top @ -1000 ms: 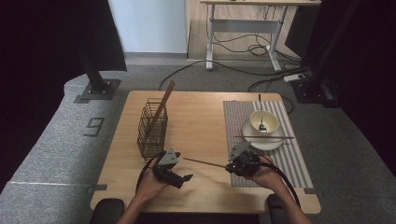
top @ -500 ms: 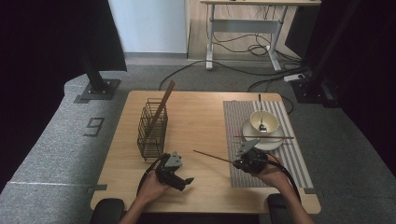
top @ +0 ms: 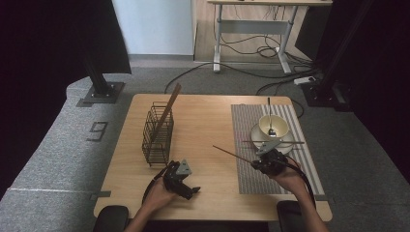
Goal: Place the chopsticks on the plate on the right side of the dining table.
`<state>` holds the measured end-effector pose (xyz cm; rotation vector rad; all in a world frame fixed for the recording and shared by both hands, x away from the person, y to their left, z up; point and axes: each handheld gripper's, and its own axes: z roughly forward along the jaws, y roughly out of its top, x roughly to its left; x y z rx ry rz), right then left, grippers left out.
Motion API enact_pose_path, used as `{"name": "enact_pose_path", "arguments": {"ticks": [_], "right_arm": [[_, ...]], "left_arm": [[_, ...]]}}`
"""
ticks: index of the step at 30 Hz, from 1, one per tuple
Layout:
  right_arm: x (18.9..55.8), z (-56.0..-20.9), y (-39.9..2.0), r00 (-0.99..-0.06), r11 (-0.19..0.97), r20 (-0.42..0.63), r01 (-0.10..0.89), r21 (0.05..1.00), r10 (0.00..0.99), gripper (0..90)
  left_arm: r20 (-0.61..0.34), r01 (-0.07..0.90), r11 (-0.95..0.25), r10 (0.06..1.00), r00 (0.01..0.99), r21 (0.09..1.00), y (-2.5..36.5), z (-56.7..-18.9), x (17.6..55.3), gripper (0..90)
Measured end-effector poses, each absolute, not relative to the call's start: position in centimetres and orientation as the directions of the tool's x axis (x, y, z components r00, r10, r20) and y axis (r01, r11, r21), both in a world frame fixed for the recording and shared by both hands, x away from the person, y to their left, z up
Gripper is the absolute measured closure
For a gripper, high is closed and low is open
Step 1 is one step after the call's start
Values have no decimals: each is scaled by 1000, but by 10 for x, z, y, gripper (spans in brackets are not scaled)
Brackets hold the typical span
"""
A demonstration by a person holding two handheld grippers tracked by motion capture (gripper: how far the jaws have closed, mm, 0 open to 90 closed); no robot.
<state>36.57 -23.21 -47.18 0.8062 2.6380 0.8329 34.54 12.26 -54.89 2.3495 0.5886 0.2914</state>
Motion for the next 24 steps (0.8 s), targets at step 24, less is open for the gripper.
{"name": "enact_pose_path", "arguments": {"ticks": [24], "right_arm": [[392,-477,-285,-660,566,-86,561,604,746,830]], "left_arm": [[13,328,-673,448,894,663,120,-552,346,0]]}}
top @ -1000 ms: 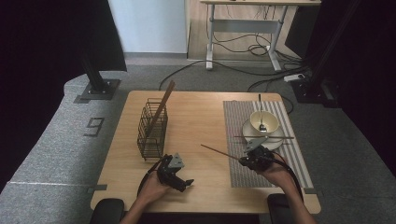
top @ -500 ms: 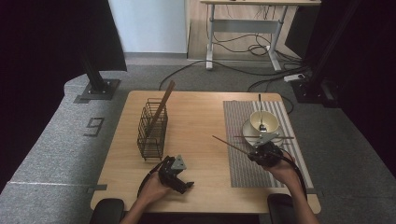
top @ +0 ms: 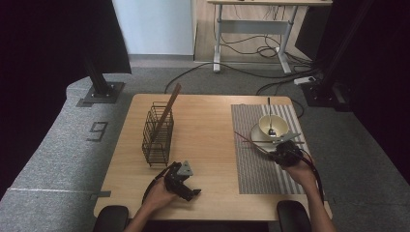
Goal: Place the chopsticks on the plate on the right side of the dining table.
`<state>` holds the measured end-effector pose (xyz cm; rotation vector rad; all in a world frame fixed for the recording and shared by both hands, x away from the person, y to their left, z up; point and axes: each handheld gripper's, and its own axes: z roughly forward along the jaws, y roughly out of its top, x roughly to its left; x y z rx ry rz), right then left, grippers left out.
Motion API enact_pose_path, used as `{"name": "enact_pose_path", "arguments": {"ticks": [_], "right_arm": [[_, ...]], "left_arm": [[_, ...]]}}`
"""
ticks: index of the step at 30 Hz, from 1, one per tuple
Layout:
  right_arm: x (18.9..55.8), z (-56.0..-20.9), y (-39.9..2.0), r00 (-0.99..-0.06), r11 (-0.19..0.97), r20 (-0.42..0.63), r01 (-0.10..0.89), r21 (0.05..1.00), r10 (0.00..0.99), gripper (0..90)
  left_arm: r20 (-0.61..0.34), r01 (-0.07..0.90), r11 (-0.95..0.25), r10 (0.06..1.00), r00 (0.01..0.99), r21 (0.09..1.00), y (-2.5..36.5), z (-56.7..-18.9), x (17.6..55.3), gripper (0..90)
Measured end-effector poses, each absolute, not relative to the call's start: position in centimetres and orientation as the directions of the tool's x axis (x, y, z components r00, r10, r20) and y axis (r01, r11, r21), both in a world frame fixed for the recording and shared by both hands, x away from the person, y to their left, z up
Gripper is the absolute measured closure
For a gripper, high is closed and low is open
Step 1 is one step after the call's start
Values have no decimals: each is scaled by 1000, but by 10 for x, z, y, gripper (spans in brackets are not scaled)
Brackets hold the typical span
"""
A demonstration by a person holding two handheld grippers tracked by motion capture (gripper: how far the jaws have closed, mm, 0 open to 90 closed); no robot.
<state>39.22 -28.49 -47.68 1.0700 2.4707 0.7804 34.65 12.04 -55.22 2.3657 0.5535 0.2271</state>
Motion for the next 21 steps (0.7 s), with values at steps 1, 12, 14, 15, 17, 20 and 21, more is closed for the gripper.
{"name": "enact_pose_path", "arguments": {"ticks": [1,12,14,15,17,20,21], "right_arm": [[394,-478,-287,-656,564,-87,565,602,750,830],[404,-487,-311,-598,526,-86,616,587,797,830],[406,-489,-313,-593,520,-83,620,587,801,829],[407,-490,-315,-590,516,-80,624,587,804,829],[410,-491,-317,-583,511,-79,631,584,809,828],[413,-493,-321,-573,506,-78,641,578,816,826],[413,-494,-322,-570,503,-76,645,575,818,825]], "left_arm": [[11,329,-673,448,894,663,120,-552,347,0],[7,330,-673,446,895,662,120,-552,347,2],[7,330,-673,446,895,662,120,-552,347,2],[7,330,-673,446,895,662,120,-552,347,2],[6,330,-673,445,895,662,120,-552,347,2],[5,330,-673,445,896,662,120,-552,347,2],[5,330,-673,445,896,662,120,-552,347,2]]}}
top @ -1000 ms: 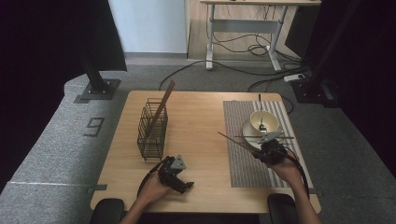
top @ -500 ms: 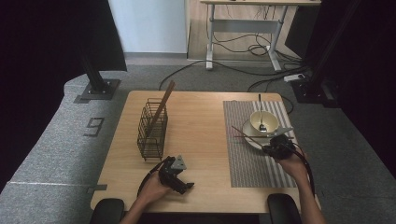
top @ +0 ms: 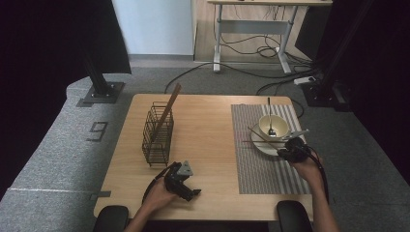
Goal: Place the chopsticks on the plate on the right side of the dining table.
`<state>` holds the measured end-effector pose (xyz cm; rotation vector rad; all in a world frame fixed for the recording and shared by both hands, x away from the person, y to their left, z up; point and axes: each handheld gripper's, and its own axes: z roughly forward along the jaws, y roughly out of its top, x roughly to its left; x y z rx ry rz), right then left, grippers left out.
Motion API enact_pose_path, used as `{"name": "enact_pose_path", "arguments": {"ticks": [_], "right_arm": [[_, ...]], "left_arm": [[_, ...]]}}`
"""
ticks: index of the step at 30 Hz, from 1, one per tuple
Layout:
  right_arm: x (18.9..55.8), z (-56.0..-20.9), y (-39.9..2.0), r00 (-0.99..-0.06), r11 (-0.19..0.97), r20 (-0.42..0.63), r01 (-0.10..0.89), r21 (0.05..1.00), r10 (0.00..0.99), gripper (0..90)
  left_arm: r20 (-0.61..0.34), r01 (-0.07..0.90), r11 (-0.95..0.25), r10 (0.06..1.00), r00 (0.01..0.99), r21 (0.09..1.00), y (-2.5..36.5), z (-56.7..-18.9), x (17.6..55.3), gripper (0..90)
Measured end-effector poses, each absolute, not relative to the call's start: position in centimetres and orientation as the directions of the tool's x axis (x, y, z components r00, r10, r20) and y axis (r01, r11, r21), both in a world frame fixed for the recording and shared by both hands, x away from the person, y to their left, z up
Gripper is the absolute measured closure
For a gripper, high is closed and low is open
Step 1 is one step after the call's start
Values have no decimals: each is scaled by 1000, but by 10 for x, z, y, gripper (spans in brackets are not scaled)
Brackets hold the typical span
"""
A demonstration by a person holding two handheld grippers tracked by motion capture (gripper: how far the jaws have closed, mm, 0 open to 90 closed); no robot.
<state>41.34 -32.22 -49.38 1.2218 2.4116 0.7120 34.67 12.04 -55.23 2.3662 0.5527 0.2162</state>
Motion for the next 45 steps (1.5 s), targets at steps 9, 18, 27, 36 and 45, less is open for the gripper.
{"name": "enact_pose_path", "arguments": {"ticks": [9,18,27,36,45], "right_arm": [[418,-499,-337,-541,483,-73,672,561,838,791],[419,-501,-342,-523,457,-62,674,581,850,766],[417,-504,-349,-472,399,-49,680,615,880,699],[419,-508,-351,-391,322,-42,685,653,919,593],[422,-508,-351,-339,330,-115,692,642,934,439]], "left_arm": [[0,333,-673,443,896,660,121,-552,347,4],[2,331,-675,442,897,660,121,-552,347,4],[1,332,-674,443,897,660,121,-552,347,4],[0,333,-673,444,896,660,121,-552,347,4],[-2,314,-683,417,909,660,119,-552,349,3]]}}
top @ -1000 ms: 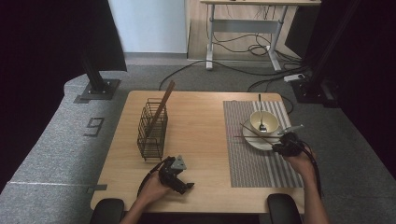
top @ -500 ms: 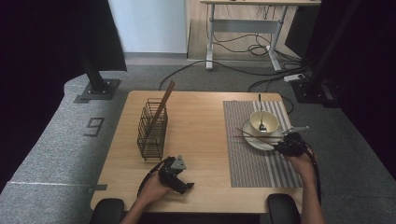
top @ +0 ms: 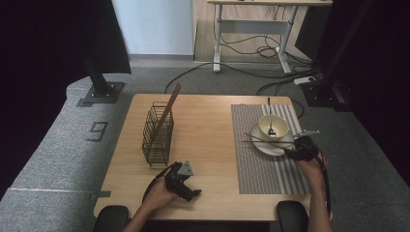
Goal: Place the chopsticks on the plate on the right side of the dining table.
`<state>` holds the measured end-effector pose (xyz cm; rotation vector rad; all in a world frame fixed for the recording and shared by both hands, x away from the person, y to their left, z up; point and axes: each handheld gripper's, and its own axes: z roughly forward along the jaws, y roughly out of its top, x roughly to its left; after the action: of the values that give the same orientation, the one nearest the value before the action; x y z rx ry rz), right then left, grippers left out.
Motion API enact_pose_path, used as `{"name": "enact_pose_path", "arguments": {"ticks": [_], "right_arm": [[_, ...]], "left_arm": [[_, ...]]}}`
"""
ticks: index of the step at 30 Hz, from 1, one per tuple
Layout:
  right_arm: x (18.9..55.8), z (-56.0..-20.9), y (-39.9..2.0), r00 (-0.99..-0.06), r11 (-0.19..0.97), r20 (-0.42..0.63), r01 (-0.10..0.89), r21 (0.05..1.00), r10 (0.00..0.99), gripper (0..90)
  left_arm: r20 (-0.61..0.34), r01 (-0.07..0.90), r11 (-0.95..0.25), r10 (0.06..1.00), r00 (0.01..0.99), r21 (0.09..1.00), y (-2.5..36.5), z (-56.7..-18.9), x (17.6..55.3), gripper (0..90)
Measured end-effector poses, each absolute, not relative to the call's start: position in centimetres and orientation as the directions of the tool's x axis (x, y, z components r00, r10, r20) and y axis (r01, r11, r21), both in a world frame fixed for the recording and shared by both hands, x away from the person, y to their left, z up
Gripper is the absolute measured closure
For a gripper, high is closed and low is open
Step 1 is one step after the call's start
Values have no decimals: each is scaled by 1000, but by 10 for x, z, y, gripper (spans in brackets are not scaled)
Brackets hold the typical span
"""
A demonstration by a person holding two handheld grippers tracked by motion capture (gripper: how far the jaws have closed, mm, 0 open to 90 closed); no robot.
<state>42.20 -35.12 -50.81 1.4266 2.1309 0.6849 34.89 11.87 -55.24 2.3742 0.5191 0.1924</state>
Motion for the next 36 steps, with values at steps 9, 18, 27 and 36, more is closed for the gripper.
{"name": "enact_pose_path", "arguments": {"ticks": [9,18,27,36], "right_arm": [[424,-510,-354,-303,327,-152,690,646,941,392],[429,-514,-359,-255,291,-153,695,657,955,388],[432,-516,-366,-214,263,-158,687,677,964,373],[431,-515,-369,-187,248,-164,670,700,969,372]], "left_arm": [[-4,313,-683,413,911,660,118,-552,351,2],[-4,314,-683,415,910,659,117,-553,352,1],[-4,314,-684,415,910,659,116,-553,352,0],[-3,315,-683,416,909,659,116,-553,352,0]]}}
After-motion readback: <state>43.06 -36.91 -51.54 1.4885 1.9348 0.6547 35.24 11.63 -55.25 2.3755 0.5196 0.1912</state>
